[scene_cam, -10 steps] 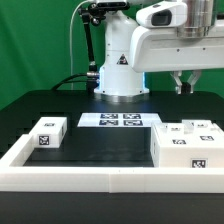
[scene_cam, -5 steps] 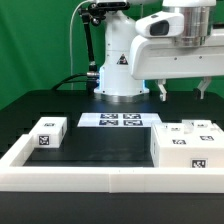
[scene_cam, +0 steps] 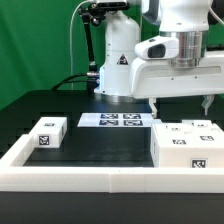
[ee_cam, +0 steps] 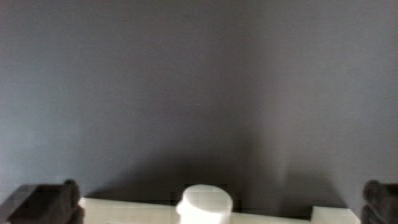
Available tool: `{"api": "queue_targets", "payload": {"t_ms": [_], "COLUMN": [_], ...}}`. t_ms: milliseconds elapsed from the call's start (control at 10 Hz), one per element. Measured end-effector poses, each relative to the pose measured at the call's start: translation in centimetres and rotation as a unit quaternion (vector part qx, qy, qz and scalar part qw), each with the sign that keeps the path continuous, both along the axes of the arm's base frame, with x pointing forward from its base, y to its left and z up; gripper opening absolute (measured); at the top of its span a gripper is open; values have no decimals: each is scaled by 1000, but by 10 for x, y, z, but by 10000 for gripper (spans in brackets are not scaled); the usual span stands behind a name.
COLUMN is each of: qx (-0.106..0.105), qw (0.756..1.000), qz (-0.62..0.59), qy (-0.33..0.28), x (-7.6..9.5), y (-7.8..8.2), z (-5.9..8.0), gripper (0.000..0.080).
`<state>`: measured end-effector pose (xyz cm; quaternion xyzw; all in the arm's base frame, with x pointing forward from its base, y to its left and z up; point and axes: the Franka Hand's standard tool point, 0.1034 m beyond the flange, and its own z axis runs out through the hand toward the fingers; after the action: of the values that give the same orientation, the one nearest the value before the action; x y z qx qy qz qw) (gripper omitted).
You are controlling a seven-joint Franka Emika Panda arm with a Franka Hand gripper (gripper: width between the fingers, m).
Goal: Assemble cabinet
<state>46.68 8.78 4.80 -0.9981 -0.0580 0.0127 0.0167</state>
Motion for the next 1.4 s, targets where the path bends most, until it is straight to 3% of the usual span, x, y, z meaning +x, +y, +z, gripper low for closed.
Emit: {"api": "queue_targets", "payload": {"t_ms": [200,600,1000,1400], "qx": [1,1,3,2], "qw": [1000,1000,1000,1000], "qz": [2,2,-20,-10], "qy": [0,1,-8,-10], "x": [-1,-1,-2,0], "y": [-3,-2,2,-4], "z": [-8,-9,-34,-39], "gripper": [797,797,797,797]}}
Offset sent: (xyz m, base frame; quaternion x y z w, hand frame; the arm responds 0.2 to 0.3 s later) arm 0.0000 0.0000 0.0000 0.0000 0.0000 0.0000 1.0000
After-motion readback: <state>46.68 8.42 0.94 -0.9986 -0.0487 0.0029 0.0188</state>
